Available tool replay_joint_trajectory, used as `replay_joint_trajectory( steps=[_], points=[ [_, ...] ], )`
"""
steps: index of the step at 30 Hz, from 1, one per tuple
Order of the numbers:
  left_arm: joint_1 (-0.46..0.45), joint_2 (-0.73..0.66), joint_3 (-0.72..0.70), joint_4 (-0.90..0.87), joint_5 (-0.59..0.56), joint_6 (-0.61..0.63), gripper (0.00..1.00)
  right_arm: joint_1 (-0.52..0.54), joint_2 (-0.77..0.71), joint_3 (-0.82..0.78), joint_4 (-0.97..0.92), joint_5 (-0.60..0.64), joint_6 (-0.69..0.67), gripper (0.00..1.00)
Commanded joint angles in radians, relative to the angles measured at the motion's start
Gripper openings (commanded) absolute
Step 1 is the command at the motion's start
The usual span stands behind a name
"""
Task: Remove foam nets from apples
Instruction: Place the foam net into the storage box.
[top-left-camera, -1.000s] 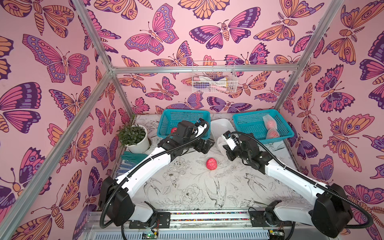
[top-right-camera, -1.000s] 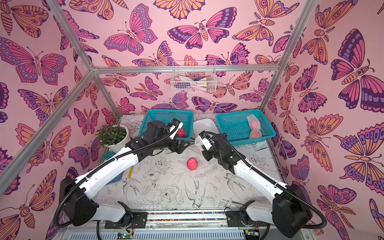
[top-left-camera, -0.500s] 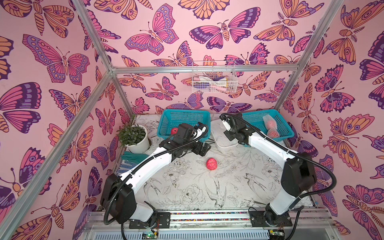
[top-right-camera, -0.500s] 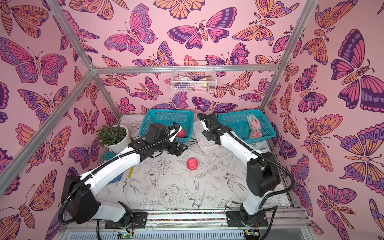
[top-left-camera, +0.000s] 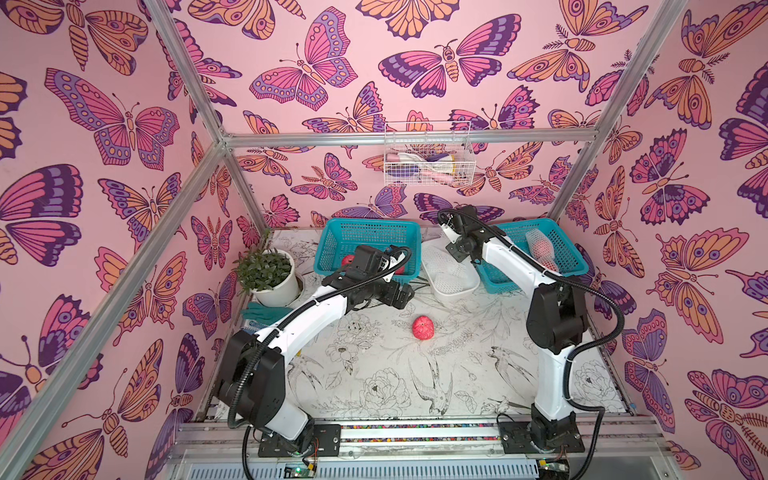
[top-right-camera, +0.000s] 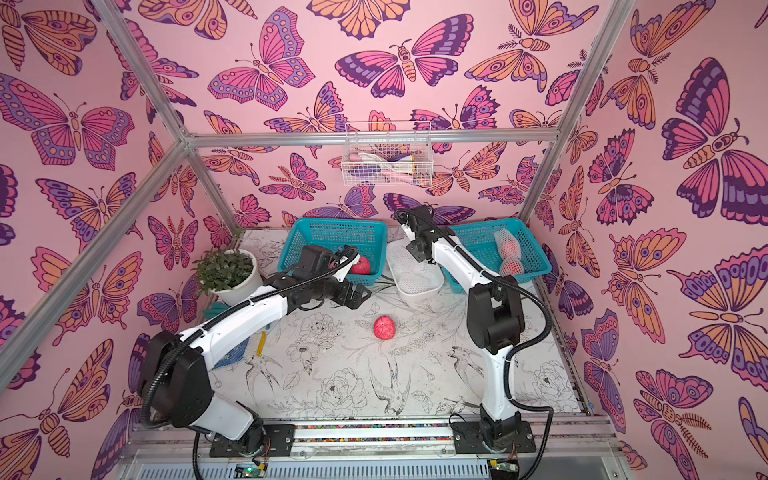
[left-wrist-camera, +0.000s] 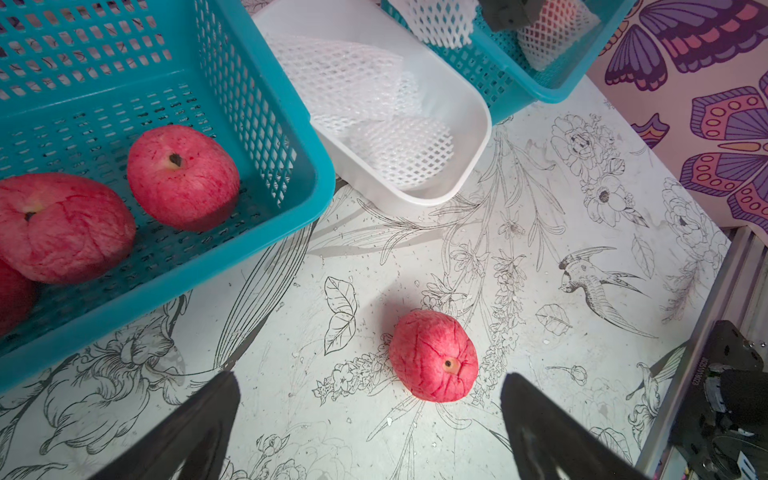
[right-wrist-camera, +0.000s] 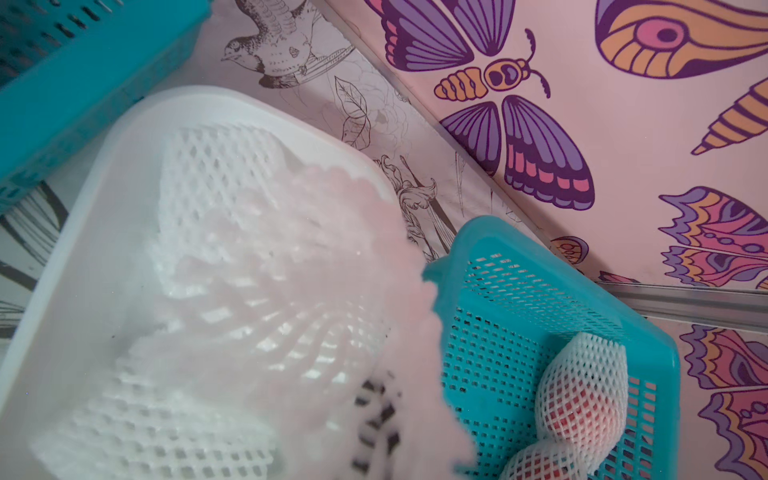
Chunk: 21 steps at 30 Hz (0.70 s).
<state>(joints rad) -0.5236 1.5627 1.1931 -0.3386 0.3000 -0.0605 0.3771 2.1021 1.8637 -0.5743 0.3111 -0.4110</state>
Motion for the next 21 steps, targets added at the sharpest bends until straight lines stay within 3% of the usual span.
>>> replay_joint_trajectory(
  steps=[1, 10, 15, 21],
  points=[
    [0.011, 0.023, 0.033, -0.023, 0.035, 0.001, 1.0, -0.013, 0.079, 0.08, -0.097, -0.025, 0.005, 0.0],
    [0.028, 0.064, 0.059, -0.042, 0.054, 0.0, 1.0, -0.025, 0.243, 0.269, -0.22, -0.042, 0.066, 0.03],
    [0.031, 0.079, 0.072, -0.051, 0.063, -0.002, 1.0, -0.043, 0.327, 0.414, -0.338, -0.103, 0.163, 0.07],
    [0.031, 0.086, 0.074, -0.051, 0.078, -0.011, 0.99, -0.042, 0.364, 0.454, -0.383, -0.13, 0.214, 0.09]
  ],
)
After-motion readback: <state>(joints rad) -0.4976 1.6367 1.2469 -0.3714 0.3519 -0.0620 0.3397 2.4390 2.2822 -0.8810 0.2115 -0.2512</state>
